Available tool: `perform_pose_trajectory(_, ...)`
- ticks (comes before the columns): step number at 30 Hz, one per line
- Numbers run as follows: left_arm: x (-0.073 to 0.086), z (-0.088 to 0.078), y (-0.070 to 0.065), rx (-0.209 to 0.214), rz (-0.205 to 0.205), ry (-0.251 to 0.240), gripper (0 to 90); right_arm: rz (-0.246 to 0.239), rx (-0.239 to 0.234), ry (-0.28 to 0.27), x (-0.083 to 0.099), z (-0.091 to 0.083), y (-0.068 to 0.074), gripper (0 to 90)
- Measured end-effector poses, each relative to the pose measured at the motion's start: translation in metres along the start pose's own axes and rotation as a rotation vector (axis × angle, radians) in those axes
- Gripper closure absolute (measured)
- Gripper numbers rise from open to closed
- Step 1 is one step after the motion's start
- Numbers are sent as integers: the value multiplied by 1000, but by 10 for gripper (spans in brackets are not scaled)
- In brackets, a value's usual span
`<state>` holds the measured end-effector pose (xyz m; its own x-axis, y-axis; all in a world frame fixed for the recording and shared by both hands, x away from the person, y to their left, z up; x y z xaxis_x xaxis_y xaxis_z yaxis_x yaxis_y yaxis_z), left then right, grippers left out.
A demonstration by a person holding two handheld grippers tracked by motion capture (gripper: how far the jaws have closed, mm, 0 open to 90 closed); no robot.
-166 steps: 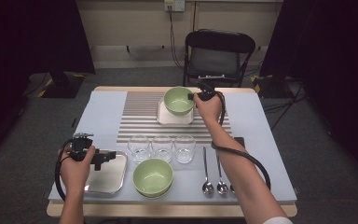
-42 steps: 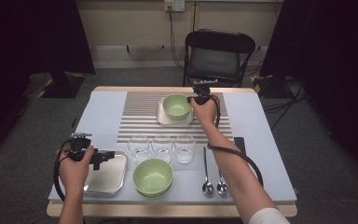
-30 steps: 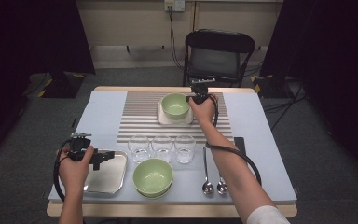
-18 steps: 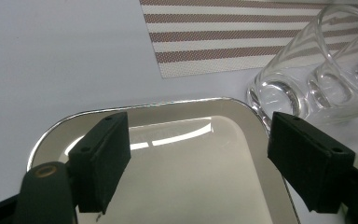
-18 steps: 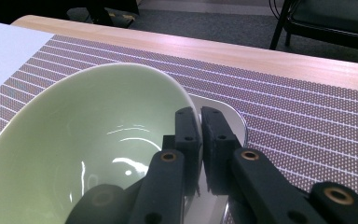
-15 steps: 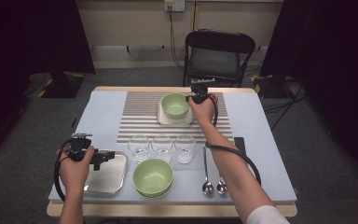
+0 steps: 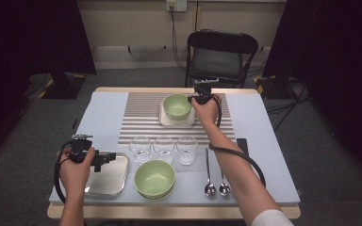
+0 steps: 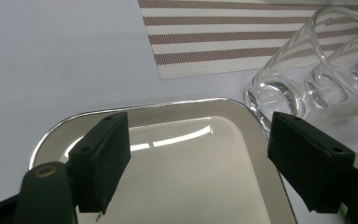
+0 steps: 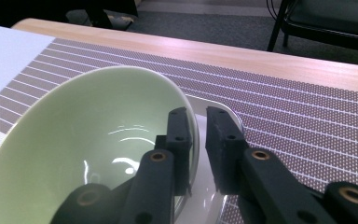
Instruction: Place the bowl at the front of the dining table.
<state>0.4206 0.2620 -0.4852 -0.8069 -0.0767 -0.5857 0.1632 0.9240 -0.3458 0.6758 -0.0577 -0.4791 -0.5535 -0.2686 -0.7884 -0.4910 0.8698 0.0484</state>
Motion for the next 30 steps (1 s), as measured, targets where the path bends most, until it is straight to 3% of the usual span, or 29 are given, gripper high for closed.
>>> perform_pose_trajectory(16, -2, -2, -5, 4, 18, -6, 212, -19, -75, -12, 5, -20, 5, 644)
perform_pose_trajectory(30, -2, -2, -9, 16, 20, -7, 212, -39, -106, -42, 9, -39, 1, 542)
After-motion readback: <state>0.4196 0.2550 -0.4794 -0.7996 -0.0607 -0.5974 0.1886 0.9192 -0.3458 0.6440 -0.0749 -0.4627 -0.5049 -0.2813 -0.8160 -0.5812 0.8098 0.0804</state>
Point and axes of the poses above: each handheld gripper's, and its own axes: z roughly forward along the jaws, x roughly out of its underside, y roughly to its left, the point moved 9 cm from there along z, roughly forward along the jaws, and after that the axes turned 8 degrees about -z, right-handed, at the moved point
